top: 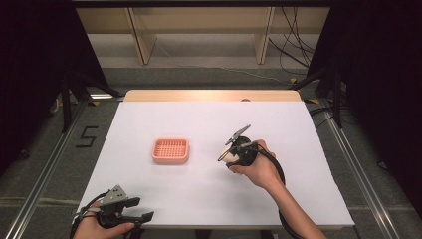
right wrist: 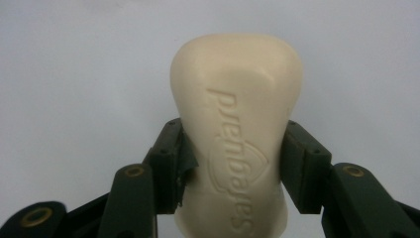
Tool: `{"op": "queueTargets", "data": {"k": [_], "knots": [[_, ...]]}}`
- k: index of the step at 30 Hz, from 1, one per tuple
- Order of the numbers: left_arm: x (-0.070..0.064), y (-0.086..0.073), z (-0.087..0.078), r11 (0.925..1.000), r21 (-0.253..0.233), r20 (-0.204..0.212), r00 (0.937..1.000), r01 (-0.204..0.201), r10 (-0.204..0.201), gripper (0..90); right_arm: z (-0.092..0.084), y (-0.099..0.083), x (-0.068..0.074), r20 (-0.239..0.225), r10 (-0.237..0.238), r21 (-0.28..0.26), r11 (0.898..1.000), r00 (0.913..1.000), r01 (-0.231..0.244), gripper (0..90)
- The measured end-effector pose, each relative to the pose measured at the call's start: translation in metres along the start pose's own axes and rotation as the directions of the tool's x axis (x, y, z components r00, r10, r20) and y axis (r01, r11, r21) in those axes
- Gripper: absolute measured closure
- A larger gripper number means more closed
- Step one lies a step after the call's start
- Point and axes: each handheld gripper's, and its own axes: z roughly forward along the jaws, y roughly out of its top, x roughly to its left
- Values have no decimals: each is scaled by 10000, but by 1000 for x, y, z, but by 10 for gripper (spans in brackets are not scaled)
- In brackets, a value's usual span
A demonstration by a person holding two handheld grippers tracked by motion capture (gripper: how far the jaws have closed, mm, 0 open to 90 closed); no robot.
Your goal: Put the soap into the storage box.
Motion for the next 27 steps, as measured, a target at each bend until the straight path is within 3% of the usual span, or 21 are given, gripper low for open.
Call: {"op": "queueTargets", "data": {"k": [5,6,7,8,9,13,17,18,19,20,24,27], "knots": [[0,0,0,10000,-36,-9,10000,8,-8,262,2,3,1,3,-111,72,9999,9999,111,505],[1,0,0,10000,21,-250,9997,-78,78,261,3,4,1,49,-233,103,9997,9997,233,505],[1,0,-1,10000,2,-100,9999,-60,60,262,3,5,1,162,-245,109,9996,9996,244,505],[-1,-1,0,9996,-194,-101,9997,202,-204,263,3,6,1,136,-369,53,9993,9992,369,505],[1,0,-2,10000,-20,-114,9999,-89,89,263,4,7,2,137,-221,129,9997,9997,220,505],[2,-1,-2,10000,4,-224,9997,-79,79,263,6,12,4,15,-484,89,9988,9988,484,505],[0,-3,-3,9999,-129,-161,9998,115,-117,263,7,17,5,78,-621,-27,9981,9980,622,505],[0,-3,-3,9995,-234,-163,9996,232,-236,263,7,17,6,72,-471,43,9989,9989,471,505],[0,-3,-3,9995,-234,-163,9996,227,-230,264,7,19,5,47,-769,-16,9970,9970,769,505],[1,-4,-4,9998,-125,-163,9998,129,-131,263,8,19,7,101,-548,34,9985,9984,548,505],[0,-5,-5,9995,-213,-240,9994,229,-234,264,9,22,7,46,-744,-18,9972,9972,744,505],[2,-6,-8,9999,-95,-308,9995,69,-72,264,11,26,9,-56,-745,-108,9972,9972,745,505]]}}
